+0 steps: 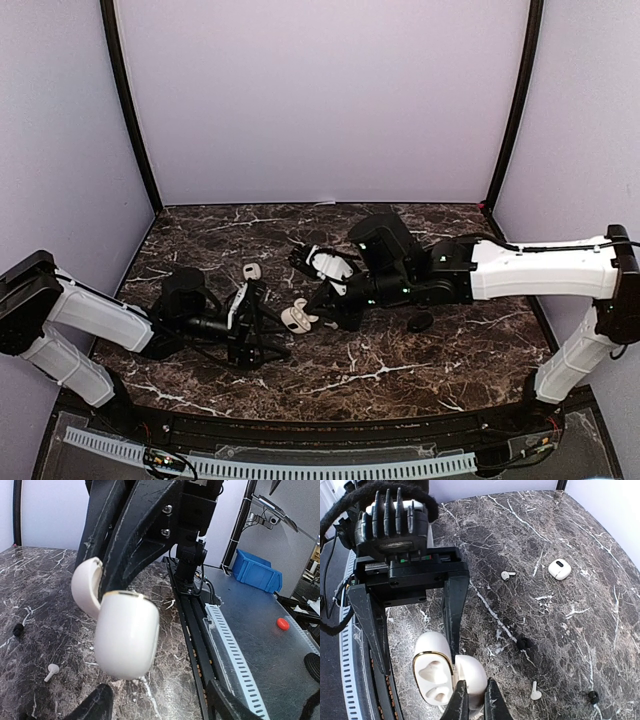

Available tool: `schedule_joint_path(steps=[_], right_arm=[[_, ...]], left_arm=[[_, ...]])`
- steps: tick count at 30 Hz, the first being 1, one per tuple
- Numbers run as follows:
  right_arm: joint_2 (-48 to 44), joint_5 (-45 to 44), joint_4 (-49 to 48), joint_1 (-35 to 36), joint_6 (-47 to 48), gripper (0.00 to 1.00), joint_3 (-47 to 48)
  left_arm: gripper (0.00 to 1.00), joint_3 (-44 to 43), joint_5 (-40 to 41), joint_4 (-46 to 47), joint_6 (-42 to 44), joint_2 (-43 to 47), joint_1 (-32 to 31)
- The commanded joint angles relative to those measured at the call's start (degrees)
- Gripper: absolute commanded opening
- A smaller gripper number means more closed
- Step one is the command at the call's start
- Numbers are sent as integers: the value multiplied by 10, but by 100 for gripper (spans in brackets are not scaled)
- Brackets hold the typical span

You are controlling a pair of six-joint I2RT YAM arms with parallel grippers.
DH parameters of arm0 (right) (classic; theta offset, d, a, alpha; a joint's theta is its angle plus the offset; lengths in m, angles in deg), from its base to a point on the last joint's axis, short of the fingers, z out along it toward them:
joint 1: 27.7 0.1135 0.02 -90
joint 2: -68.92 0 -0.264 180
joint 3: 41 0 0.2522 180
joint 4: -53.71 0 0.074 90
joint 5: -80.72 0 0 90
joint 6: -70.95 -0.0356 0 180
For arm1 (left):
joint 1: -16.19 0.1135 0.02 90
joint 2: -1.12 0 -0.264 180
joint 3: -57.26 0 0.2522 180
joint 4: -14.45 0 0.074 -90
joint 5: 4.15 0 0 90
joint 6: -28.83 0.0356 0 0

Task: Insert the wireless bluetooth earbuds into the charging case
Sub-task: Pass from the right arm to the left

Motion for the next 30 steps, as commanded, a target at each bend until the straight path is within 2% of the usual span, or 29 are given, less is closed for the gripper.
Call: schedule_joint_path(steps=[1,9,16,21,25,30], right_arm=[[19,-10,-8,15,13,0,30],[50,-13,-2,23,17,0,46],[62,-23,3,26,20,0,53],[64,-26,6,28,23,0,55],[64,-31,8,28,26,3,56],[55,-39,4,28,23,11,51]], left_arm=[[65,12,20,24,14,11,3],[62,14,19,30,15,8,3],[51,12,13,29,15,4,3],[36,7,12,21,20,-3,3],[20,-3,3,9,22,-14,3],[16,-3,0,12,23,-16,3]])
